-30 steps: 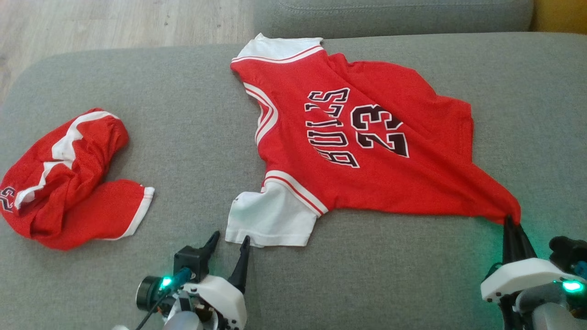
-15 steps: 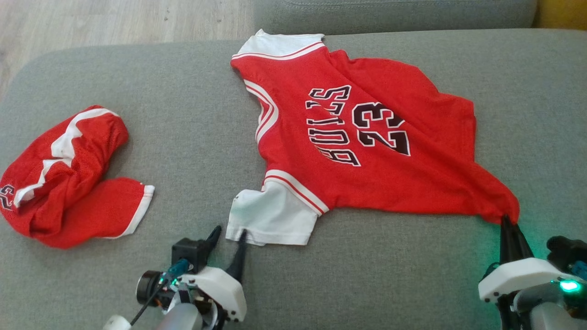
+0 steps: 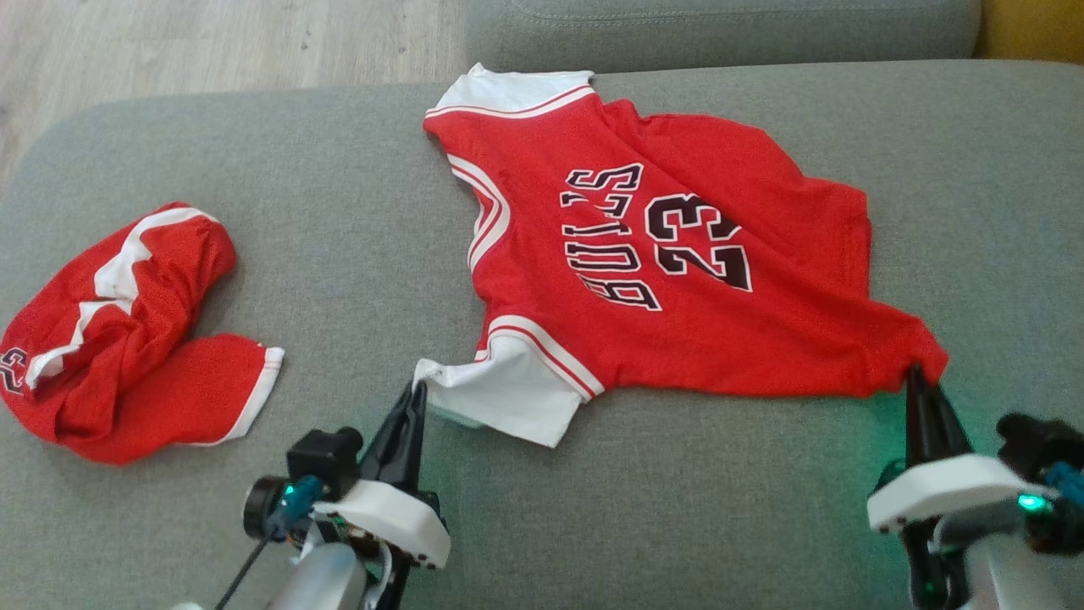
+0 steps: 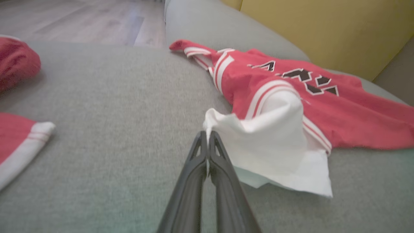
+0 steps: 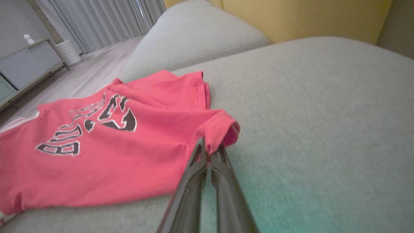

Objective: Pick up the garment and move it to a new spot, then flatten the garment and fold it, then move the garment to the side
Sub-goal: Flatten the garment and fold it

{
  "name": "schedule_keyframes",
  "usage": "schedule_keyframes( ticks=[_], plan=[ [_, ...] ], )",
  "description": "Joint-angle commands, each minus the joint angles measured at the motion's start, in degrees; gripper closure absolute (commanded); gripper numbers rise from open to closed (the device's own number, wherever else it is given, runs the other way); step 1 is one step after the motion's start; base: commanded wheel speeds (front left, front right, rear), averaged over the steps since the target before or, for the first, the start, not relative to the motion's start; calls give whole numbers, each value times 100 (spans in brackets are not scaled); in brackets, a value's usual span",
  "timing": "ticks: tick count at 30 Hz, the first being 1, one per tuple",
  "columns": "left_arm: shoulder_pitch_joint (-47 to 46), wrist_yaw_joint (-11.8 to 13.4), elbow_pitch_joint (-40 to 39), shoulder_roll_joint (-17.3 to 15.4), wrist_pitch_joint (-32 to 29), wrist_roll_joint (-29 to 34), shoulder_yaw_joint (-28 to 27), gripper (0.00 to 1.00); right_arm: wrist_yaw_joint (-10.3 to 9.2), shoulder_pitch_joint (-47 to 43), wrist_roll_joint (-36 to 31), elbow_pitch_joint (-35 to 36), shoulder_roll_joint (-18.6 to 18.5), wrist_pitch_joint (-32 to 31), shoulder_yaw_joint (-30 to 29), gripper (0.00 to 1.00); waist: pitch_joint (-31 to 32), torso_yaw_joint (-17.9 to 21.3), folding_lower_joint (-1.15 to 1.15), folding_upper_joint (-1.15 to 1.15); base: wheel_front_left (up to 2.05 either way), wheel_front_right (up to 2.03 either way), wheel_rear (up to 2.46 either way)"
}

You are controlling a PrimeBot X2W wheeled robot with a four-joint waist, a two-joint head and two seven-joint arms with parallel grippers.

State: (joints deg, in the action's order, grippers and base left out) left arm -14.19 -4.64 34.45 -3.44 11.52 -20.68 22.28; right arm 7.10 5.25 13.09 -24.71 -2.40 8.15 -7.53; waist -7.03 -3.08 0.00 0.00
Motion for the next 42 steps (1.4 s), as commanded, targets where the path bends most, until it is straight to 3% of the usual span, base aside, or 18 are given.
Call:
schedule_keyframes(
  ticks=[1,7,17,26,30,35,37,42],
  plan=[
    [-232,-19,-224,-115,112,-20,-212,100,39,261,20,259,-48,75,154,100,24,7,0,0,0,0,0],
    [-301,-149,-1077,-132,319,-345,-537,100,39,389,2,865,-48,45,313,100,143,28,0,0,0,0,0],
    [-375,-242,-3219,-138,346,-557,-1289,100,39,865,112,2327,-246,-258,491,100,466,39,0,0,0,0,0],
    [-53,-252,-5272,-81,317,-1079,-1479,100,39,495,44,3985,-389,-1081,505,100,670,45,0,0,0,0,0],
    [-319,-64,-5925,-119,-130,-1377,-1627,100,39,465,-107,4592,-451,-1574,508,100,604,49,0,0,0,0,0],
    [-1187,129,-5788,-298,-659,-1426,-1781,100,39,862,-116,4794,-455,-2090,497,100,264,90,0,0,0,0,0],
    [-1833,214,-5340,-310,-952,-1634,-1863,100,39,1255,-104,4655,-456,-2352,470,100,-34,103,0,0,0,0,0],
    [-3851,43,-3532,-847,-1156,-1347,-1910,100,39,2814,219,3735,-350,-2837,423,100,-893,200,0,0,0,0,0]
  ],
)
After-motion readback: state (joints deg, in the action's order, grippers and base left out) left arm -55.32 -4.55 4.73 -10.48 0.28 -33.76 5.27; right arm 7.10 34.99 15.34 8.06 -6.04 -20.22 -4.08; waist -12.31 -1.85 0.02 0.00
